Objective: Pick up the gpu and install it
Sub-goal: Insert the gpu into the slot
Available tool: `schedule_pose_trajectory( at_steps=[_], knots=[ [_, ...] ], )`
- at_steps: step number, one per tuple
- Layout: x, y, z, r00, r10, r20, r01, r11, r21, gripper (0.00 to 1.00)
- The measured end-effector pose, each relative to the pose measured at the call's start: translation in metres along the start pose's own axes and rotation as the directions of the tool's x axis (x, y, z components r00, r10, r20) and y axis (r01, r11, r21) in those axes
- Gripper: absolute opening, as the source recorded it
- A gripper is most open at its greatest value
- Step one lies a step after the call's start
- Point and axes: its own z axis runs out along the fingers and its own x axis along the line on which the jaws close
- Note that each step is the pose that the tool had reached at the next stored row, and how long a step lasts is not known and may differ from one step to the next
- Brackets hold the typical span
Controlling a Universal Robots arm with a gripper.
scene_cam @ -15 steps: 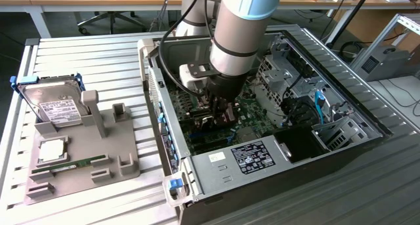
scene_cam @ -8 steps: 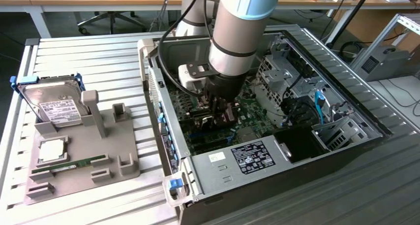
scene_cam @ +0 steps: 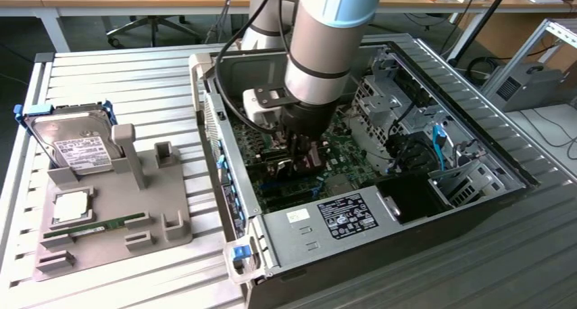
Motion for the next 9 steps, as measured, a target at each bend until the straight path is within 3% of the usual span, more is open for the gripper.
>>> schedule_pose_trajectory(
  at_steps=[9],
  knots=[
    [0.0000, 0.0011, 0.0010, 1.0000, 0.000, 0.0000, 0.000, 1.0000, 0.0006, 0.28]
  ],
)
